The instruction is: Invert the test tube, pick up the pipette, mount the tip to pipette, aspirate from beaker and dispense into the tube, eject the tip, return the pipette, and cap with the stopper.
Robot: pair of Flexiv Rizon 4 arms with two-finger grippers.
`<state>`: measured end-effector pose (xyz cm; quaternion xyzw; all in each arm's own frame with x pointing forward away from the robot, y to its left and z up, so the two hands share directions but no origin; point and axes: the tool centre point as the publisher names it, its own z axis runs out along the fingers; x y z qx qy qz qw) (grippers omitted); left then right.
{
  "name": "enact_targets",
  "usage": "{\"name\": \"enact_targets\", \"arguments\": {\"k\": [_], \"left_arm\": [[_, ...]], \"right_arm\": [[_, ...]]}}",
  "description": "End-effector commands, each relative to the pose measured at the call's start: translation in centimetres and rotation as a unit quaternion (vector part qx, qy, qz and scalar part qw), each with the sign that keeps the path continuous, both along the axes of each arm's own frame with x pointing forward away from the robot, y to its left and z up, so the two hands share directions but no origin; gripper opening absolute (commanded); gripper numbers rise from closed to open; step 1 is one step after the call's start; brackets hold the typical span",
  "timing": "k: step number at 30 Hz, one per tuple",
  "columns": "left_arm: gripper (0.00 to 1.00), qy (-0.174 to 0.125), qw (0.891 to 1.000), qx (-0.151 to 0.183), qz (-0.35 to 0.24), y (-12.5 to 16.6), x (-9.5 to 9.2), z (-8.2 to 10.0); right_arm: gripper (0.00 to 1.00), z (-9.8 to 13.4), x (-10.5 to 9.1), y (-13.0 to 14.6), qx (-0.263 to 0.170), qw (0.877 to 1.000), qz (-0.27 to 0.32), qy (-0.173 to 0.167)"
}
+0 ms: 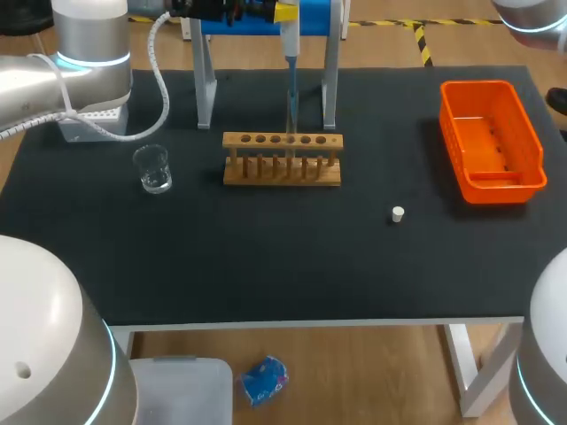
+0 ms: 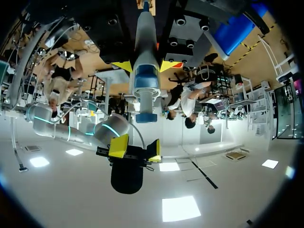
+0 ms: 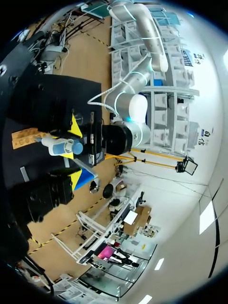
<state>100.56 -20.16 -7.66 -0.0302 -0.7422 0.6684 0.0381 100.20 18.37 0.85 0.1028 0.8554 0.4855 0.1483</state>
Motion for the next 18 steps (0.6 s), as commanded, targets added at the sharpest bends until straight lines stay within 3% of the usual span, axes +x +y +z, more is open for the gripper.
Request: {"name": "enact_targets", "arguments": {"k": [1, 18], "left_arm": [[0.0, 0.0, 1.0, 0.0, 0.001, 0.0, 0.0, 0.0], [0.0, 0.0, 1.0, 0.0, 0.001, 0.0, 0.0, 0.0]], "right_arm": [[0.0, 0.0, 0.6, 0.8, -0.002, 1.0, -0.002, 0.008], [0.0, -0.3, 0.5, 2.4, 0.01, 1.0, 0.0, 0.021]]}}
